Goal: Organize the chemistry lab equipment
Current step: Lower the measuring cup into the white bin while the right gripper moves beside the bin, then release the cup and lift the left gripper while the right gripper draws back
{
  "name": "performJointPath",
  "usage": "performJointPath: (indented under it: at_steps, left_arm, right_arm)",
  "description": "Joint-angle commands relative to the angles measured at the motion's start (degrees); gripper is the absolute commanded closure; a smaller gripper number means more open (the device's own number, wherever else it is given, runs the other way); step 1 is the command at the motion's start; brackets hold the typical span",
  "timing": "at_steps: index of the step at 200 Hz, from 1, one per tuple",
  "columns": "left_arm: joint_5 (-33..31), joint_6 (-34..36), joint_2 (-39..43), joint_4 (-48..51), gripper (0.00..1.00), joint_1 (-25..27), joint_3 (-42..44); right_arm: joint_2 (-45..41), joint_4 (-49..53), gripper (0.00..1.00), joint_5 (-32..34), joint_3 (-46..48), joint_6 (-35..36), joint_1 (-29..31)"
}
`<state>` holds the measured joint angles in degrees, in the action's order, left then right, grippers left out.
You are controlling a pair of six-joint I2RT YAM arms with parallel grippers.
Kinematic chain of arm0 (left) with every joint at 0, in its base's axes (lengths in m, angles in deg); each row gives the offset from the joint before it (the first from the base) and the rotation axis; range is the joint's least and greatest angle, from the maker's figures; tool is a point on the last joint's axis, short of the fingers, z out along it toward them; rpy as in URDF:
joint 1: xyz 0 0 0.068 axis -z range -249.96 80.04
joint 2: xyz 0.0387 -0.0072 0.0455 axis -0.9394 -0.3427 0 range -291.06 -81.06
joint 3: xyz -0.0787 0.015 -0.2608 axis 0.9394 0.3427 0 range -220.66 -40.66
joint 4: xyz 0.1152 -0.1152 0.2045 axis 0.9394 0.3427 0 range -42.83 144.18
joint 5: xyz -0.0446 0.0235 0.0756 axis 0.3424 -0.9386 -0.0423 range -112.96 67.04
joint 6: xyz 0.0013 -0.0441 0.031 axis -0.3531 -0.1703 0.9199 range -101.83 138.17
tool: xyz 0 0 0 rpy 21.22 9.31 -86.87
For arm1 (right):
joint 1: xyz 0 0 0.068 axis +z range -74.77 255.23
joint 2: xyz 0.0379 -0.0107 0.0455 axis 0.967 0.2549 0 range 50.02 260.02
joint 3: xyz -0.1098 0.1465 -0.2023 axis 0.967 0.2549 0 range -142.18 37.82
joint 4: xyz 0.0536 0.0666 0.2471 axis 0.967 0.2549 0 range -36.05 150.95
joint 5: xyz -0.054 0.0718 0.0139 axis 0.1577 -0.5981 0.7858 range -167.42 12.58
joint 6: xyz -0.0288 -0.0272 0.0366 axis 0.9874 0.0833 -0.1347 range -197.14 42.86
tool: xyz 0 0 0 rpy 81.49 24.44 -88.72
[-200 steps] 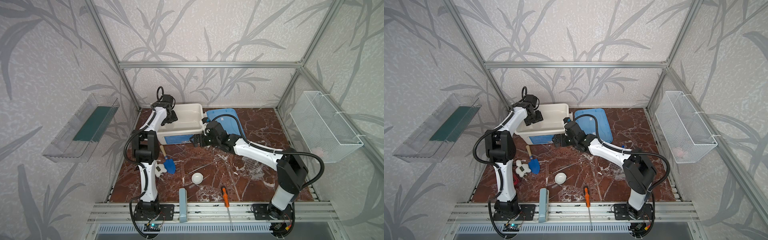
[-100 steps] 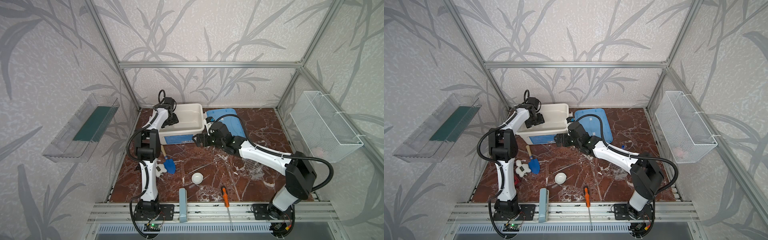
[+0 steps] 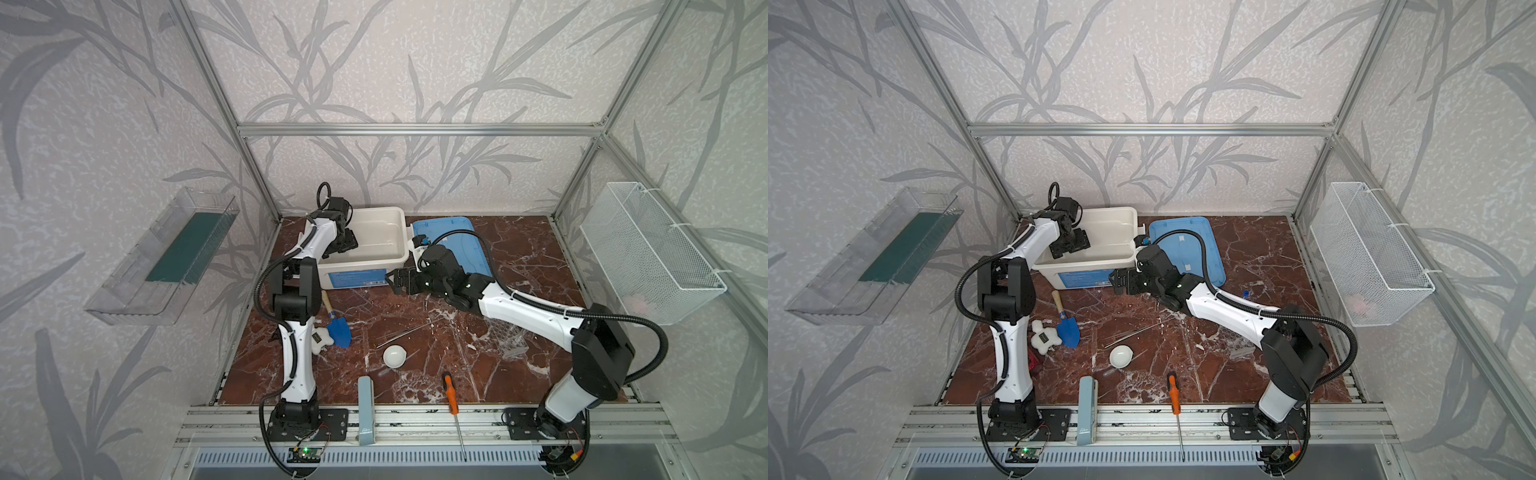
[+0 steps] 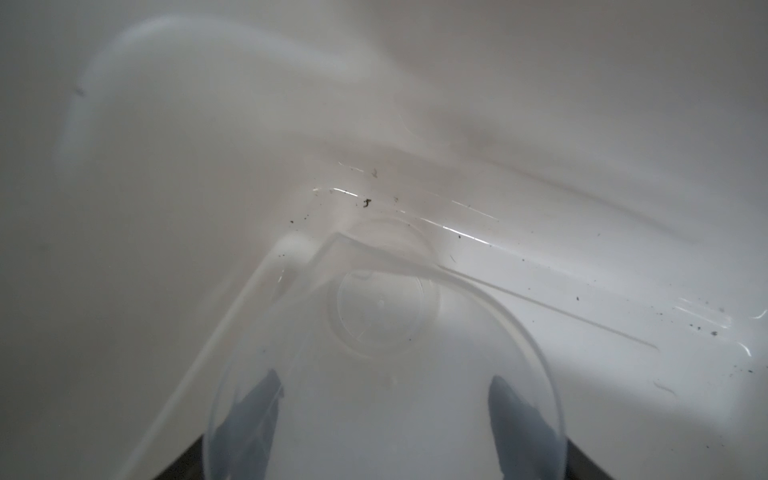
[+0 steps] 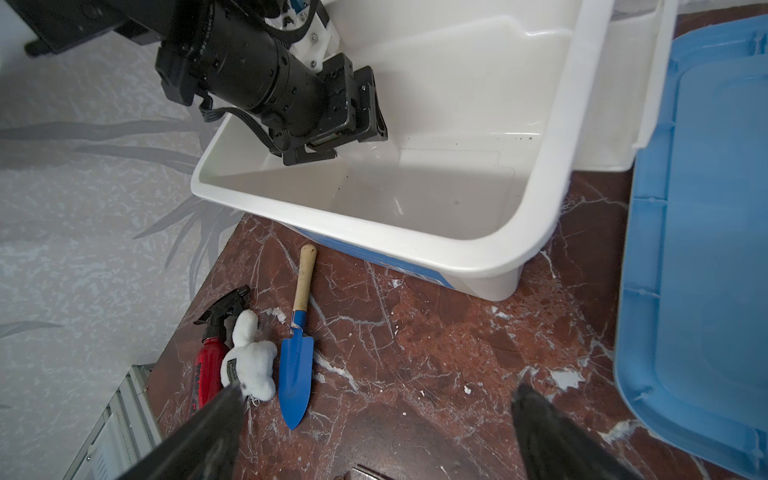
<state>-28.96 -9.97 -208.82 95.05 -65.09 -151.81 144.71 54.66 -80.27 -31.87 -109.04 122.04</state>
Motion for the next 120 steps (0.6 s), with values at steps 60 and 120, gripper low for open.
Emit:
performJointPath:
  at_steps: [60, 120]
  left_arm:
    - [-1.5, 1.3, 3.7, 3.0, 0.01, -0.2, -1.5]
    - [1.5, 1.7, 10.8, 5.5, 0.01, 0.0, -4.0]
  right_arm:
    - [-6.0, 0.1, 0.01, 1.3, 2.2, 0.7, -1.8]
    - [-10.2, 2.6, 0.00, 0.8, 3.3, 2.2, -3.0]
